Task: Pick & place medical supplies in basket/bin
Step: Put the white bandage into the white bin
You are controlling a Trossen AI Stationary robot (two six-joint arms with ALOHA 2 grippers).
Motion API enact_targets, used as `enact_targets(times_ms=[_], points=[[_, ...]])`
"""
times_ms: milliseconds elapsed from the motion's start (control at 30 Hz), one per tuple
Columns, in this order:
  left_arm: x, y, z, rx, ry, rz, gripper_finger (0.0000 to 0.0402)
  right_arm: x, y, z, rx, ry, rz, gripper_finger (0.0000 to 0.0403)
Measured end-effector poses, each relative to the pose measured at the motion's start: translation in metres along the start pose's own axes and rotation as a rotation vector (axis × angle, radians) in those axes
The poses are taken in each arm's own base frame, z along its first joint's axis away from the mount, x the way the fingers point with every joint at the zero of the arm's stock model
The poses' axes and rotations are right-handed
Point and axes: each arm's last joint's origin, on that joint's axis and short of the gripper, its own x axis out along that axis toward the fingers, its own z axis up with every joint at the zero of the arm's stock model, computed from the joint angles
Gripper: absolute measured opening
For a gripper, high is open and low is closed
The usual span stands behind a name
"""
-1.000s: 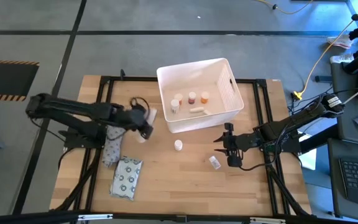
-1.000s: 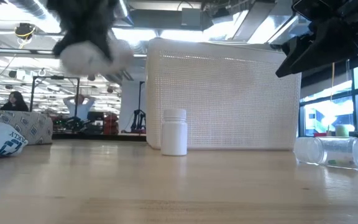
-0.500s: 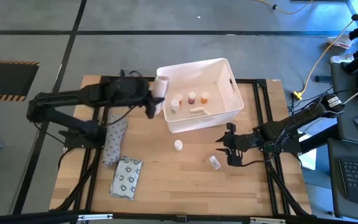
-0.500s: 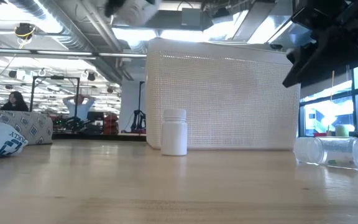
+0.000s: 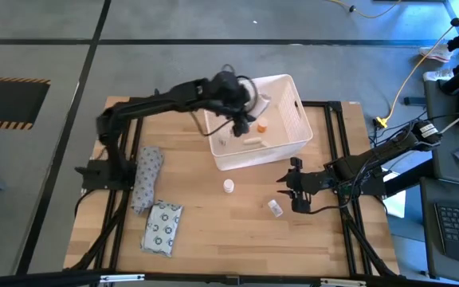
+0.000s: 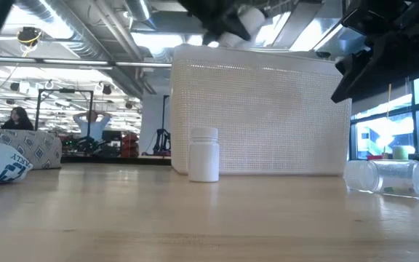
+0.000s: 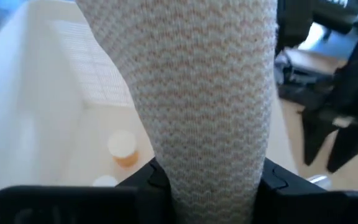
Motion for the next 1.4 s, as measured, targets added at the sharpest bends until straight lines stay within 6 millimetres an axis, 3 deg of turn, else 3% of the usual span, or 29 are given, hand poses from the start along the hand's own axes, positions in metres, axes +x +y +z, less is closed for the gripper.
enact_targets(times_ms=[200, 500, 933, 1400], points=[[0.048, 0.007, -0.003, 0.049, 0.148, -0.002, 0.0104, 0.000, 0.000, 0.000, -0.002, 0.000, 0.000, 0.0171], [0.087, 0.010, -0.024, 0.009, 0.287, -0.143, 0.0104, 0.000, 0.000, -0.001, -0.007, 0.014, -0.003, 0.0171], [0.104, 0.004, -0.042, 0.076, 0.387, -0.185, 0.0104, 0.000, 0.000, -0.001, -0.008, 0.015, -0.003, 0.0171], [0.104, 0.004, -0.042, 0.406, 0.353, -0.219, 0.0104, 0.000, 0.000, -0.001, -0.002, 0.014, -0.003, 0.0171]])
